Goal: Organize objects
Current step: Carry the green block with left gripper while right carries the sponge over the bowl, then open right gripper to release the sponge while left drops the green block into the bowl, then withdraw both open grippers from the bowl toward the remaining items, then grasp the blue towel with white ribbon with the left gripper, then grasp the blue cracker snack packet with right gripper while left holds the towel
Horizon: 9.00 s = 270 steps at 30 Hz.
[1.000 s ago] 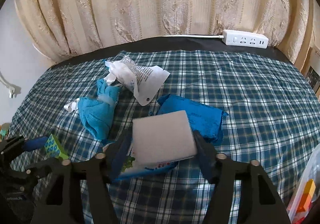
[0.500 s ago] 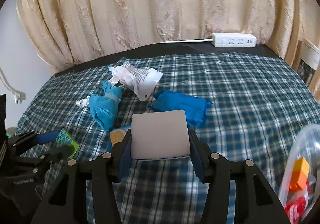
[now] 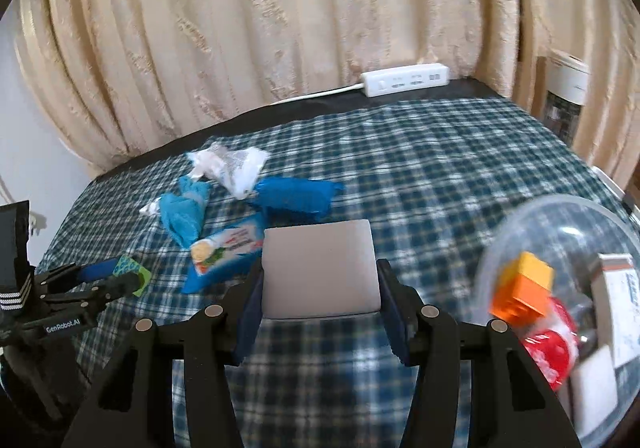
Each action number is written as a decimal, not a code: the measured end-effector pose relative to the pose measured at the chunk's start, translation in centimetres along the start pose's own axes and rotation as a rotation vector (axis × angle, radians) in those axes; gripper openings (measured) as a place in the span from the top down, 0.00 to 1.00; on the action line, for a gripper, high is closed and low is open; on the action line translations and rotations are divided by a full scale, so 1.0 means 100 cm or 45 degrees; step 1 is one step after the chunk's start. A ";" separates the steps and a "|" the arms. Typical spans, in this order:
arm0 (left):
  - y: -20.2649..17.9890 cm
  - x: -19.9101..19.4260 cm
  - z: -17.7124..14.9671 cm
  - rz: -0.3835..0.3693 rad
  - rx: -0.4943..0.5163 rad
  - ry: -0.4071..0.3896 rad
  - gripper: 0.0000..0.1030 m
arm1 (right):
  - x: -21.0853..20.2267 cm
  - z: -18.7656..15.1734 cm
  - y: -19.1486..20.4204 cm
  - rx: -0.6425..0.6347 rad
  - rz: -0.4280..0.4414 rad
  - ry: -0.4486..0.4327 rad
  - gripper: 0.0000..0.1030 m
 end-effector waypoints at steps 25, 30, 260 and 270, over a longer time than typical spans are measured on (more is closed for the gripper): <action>-0.064 0.006 0.008 -0.027 0.113 0.020 0.39 | -0.023 0.006 -0.152 0.274 -0.200 -0.008 0.48; -0.080 0.007 0.010 -0.038 0.139 0.021 0.39 | -0.014 0.012 -0.170 0.301 -0.197 0.025 0.48; 0.049 0.062 0.093 0.033 -0.277 0.028 0.58 | 0.115 0.005 0.129 -0.301 0.127 0.208 0.54; 0.038 0.054 0.094 0.009 -0.247 0.007 0.58 | 0.085 -0.009 0.110 -0.232 0.161 0.201 0.57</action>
Point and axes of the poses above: each gripper's, at about its wrist camera, not at the fingertips, and x roughly the way its jaws point, y to its left, z to its top, the point moved 9 cm from there along x, roughly the way its jaws point, and after that the axes turned 8 degrees about -z, right-handed, at the moved point
